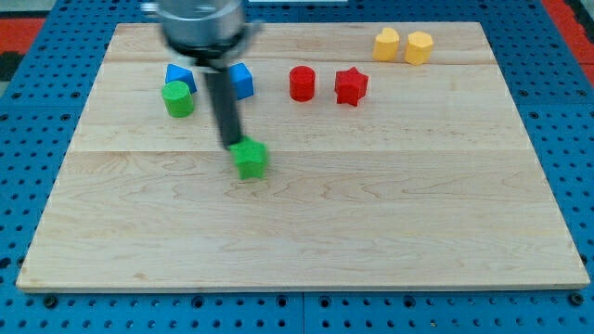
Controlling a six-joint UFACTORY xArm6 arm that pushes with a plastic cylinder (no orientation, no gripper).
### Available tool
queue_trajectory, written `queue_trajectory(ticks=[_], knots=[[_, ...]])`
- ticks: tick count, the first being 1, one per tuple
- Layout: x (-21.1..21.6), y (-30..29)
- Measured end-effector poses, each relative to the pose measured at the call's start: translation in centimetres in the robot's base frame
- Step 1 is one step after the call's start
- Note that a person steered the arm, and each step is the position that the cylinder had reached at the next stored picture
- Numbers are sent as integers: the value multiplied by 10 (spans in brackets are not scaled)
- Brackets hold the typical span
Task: Slide the green star diagonally bottom right to the red star
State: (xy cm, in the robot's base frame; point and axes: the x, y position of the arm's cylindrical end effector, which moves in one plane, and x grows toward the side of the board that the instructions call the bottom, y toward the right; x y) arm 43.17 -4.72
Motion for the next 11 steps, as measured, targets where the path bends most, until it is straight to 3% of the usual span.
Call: queue_trajectory(ticks=[1,4,6,8,9,10,11], knots=[[0,-53],[50,25],[-9,117],[-12,160],[-5,116],[22,2],[8,-149]])
